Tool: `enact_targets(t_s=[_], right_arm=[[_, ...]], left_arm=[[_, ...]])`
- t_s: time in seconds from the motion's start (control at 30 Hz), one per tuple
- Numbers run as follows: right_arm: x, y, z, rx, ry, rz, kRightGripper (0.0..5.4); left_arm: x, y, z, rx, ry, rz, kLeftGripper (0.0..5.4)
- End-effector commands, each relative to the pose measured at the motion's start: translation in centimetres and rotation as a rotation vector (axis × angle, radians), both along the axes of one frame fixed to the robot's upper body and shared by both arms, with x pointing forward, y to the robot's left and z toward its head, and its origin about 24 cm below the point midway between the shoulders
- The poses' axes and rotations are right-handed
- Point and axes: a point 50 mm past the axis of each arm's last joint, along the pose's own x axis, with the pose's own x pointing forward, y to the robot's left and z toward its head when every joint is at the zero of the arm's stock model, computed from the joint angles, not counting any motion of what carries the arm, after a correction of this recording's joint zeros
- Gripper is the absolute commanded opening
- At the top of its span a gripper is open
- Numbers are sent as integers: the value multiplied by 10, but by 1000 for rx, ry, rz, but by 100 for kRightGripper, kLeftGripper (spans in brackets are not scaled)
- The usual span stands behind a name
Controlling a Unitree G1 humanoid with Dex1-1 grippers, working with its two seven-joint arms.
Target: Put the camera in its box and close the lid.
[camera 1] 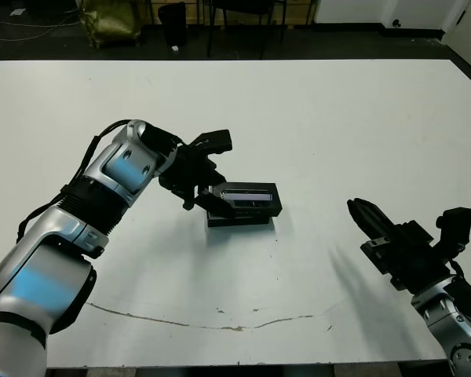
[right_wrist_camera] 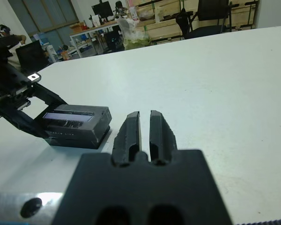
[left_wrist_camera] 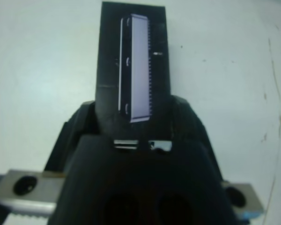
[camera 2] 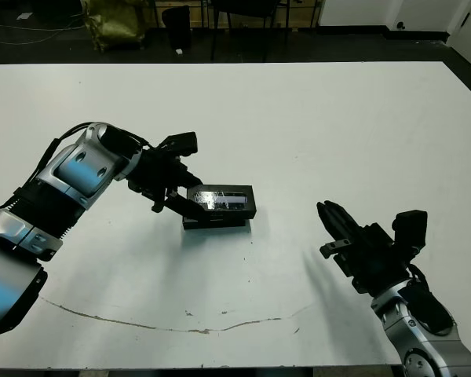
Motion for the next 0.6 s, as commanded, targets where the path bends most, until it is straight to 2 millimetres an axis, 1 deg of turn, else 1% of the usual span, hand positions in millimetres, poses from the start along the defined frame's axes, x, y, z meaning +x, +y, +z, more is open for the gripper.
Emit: enact_targets(t_s=[0.03, 0.6], right_arm=[[-2, -1, -5, -7, 35, -17, 0], [-4, -2, -8, 0, 36, -17, 0]], left_arm=[[0, 5, -5, 38, 21, 6, 229], [-2, 5, -11, 60, 29, -21, 229]])
